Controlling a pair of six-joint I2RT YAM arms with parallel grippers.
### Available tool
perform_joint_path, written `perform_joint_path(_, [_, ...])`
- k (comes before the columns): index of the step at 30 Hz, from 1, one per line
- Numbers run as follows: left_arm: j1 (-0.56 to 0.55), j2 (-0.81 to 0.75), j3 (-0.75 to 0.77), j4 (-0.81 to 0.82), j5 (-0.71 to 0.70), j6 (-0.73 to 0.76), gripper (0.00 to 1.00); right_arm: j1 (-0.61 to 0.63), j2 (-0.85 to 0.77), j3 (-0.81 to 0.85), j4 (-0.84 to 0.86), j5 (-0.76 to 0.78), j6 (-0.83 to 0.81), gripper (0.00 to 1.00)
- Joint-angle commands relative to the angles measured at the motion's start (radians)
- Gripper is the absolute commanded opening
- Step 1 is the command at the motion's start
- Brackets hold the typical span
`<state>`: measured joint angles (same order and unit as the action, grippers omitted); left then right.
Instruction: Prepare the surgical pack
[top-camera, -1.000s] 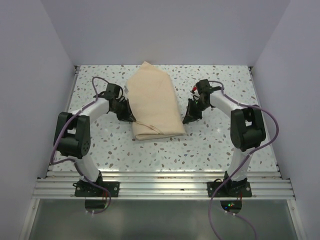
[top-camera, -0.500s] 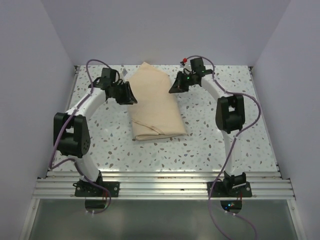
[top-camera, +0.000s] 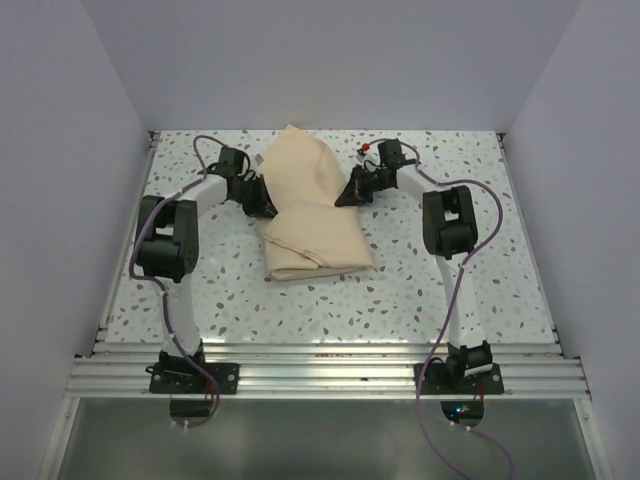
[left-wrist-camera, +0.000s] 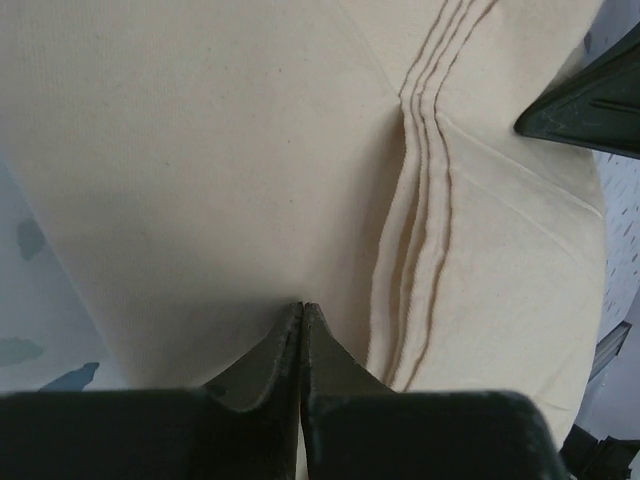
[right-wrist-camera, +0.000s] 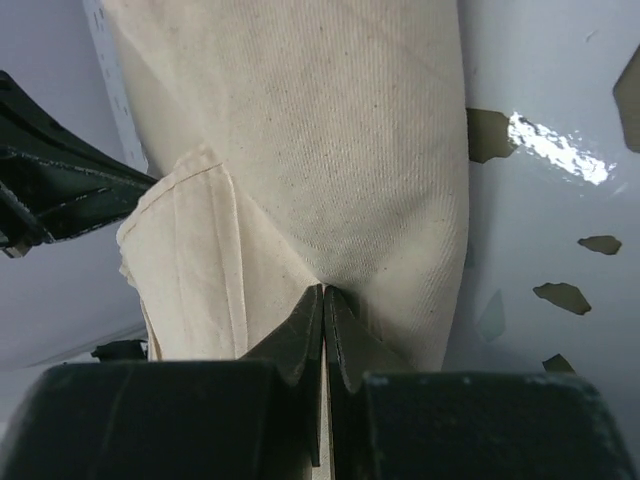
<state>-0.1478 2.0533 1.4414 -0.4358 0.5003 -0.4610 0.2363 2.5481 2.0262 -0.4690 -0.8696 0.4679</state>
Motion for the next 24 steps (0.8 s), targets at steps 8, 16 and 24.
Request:
perform_joint_path(8, [0.022,0.122,0.135,-0.107,-0.011,0.076,0.05,0.026,-0.15,-0.208,0.087,0.04,0.06,0.0])
perform_joint_path(16, [0.028,0.038,0.249,-0.144,0.012,0.075,0.28,0.021,-0.158,-0.031,0.046,0.083,0.097,0.0])
perform_joint_path(24, [0.028,0.041,0.287,-0.106,0.09,0.021,0.32,0.021,-0.141,0.034,0.092,0.057,0.177,0.04])
